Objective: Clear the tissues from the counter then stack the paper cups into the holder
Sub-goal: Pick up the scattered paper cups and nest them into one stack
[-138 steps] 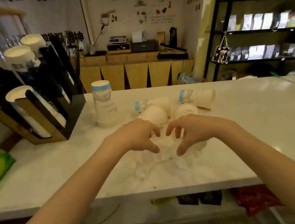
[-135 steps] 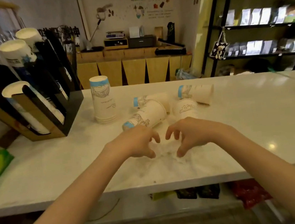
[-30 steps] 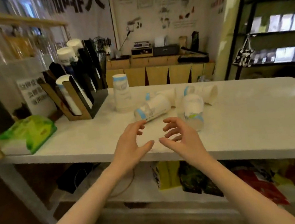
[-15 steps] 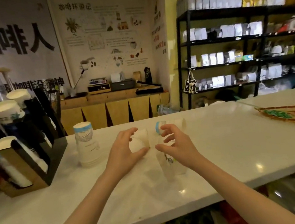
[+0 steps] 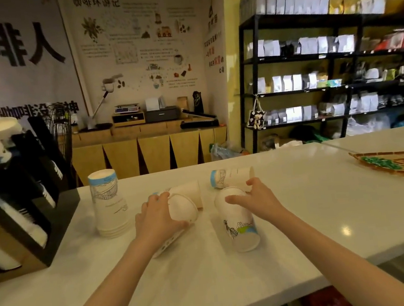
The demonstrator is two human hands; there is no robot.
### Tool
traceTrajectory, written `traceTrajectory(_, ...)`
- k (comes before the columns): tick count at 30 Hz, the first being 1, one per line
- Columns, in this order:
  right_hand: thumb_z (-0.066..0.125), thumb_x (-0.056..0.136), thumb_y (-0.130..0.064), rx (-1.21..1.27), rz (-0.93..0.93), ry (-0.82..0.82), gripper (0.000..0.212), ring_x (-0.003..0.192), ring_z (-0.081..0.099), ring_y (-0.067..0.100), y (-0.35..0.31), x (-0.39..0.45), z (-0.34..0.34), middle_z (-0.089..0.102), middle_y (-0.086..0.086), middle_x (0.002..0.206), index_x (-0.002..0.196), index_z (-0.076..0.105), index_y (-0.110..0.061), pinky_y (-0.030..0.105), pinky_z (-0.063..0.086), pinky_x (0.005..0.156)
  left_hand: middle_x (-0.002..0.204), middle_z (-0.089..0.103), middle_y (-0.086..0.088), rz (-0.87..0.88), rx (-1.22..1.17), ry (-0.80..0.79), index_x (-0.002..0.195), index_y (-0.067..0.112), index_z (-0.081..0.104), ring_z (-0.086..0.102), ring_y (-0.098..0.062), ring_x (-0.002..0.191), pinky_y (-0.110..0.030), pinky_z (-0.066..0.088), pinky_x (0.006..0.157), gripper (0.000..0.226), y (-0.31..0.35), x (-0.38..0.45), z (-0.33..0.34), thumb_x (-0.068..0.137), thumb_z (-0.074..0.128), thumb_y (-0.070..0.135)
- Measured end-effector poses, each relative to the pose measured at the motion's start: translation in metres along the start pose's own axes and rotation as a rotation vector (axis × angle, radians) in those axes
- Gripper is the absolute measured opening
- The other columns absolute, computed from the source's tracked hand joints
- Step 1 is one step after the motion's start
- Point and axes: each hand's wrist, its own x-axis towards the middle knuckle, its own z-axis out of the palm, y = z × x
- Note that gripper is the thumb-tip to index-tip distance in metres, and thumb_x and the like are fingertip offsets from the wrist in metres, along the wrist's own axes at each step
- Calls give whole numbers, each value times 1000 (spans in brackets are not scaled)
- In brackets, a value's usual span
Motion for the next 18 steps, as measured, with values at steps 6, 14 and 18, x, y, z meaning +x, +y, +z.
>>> traceTrajectory(6, 68, 65, -53, 64, 186, -132, 86, 98, 51, 25, 5, 13, 16, 47, 12, 128, 128, 29, -9, 33, 45, 57, 132, 44, -9, -39, 48, -65, 133, 23, 24, 43, -28, 117, -42, 42, 89, 89, -10, 2, 10, 62, 66, 57)
traceTrajectory(14, 69, 62, -53, 271, 292, -222, 76, 77, 62, 23, 10, 26, 19, 63, 10, 103, 120, 44, -11, 28, 42, 51, 124, 50, -10, -41, 33, -11, 131, 20, 26, 49, -29, 109, -41, 47, 84, 83, -11, -5, 13, 65, 67, 50)
traceTrajectory(18, 65, 66, -53, 356, 253, -260, 68, 77, 64, 23, -2, 35, 2, 66, 8, 96, 119, 47, -14, 28, 47, 53, 114, 53, -2, -46, -273, 73, 129, 25, 31, 52, -23, 98, -33, 48, 70, 90, -5, -6, 1, 54, 76, 42)
